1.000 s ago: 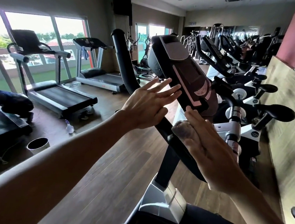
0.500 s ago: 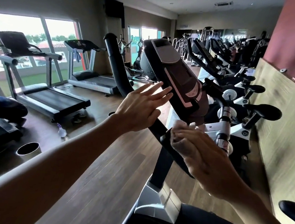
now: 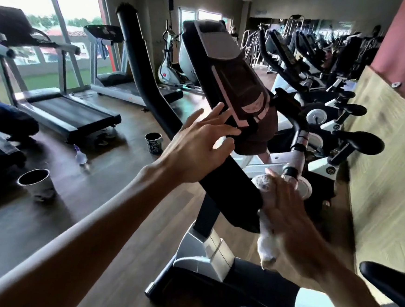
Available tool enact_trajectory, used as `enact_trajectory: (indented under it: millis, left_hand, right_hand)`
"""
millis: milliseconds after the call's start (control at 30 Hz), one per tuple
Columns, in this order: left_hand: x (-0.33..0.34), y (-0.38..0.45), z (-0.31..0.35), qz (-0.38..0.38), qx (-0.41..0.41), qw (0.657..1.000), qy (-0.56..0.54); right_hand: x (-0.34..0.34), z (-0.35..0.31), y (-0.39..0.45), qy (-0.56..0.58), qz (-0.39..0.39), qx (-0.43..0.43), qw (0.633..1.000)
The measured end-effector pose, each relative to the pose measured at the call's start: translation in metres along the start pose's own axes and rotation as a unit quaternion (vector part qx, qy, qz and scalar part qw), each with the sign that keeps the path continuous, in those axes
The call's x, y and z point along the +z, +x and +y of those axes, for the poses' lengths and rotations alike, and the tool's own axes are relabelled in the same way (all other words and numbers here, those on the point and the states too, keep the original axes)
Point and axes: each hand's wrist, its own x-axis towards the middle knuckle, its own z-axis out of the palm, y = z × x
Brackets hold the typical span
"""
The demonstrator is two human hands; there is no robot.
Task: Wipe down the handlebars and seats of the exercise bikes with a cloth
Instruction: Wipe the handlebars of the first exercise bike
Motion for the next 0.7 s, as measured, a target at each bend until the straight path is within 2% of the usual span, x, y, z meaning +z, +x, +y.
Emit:
enact_trajectory:
  millis: [33, 100, 133, 167, 233, 333, 433, 567, 633, 700]
  left_hand:
    - [0.000, -0.002, 0.002, 0.003, -0.026, 1.000, 0.000]
    - [0.001, -0.007, 0.005, 0.018, -0.074, 0.997, -0.002]
    - [0.003, -0.009, 0.010, 0.027, -0.093, 0.995, 0.002]
    - [0.008, -0.013, 0.017, 0.031, -0.110, 0.993, 0.015]
    - [0.022, -0.018, 0.033, 0.040, -0.136, 0.988, 0.059]
    - [0.032, -0.021, 0.047, 0.103, -0.180, 0.976, 0.063]
    - [0.034, -0.019, 0.053, 0.125, -0.208, 0.966, 0.091]
    - [0.035, -0.017, 0.055, 0.130, -0.233, 0.957, 0.115]
    - [0.036, -0.018, 0.055, 0.120, -0.240, 0.956, 0.122]
    - [0.037, -0.017, 0.055, 0.110, -0.244, 0.954, 0.134]
  right_hand:
    - [-0.011, 0.011, -0.001, 0.013, -0.061, -0.032, 0.998]
    - [-0.039, 0.025, 0.004, 0.098, -0.234, -0.014, 0.967]
    - [-0.045, 0.035, 0.009, 0.093, -0.281, -0.030, 0.955]
    - [-0.049, 0.038, 0.014, 0.076, -0.287, -0.074, 0.952]
    - [-0.042, 0.035, 0.021, 0.100, -0.230, -0.139, 0.958]
    - [-0.016, 0.029, 0.018, 0.166, -0.103, -0.188, 0.963]
    - [0.006, 0.017, 0.011, 0.219, -0.006, -0.127, 0.967]
    - [0.011, -0.016, -0.001, 0.293, 0.038, 0.015, 0.955]
    - [0.009, -0.014, -0.003, 0.288, 0.035, 0.001, 0.957]
    - [0.004, -0.005, 0.002, 0.248, -0.006, -0.055, 0.967]
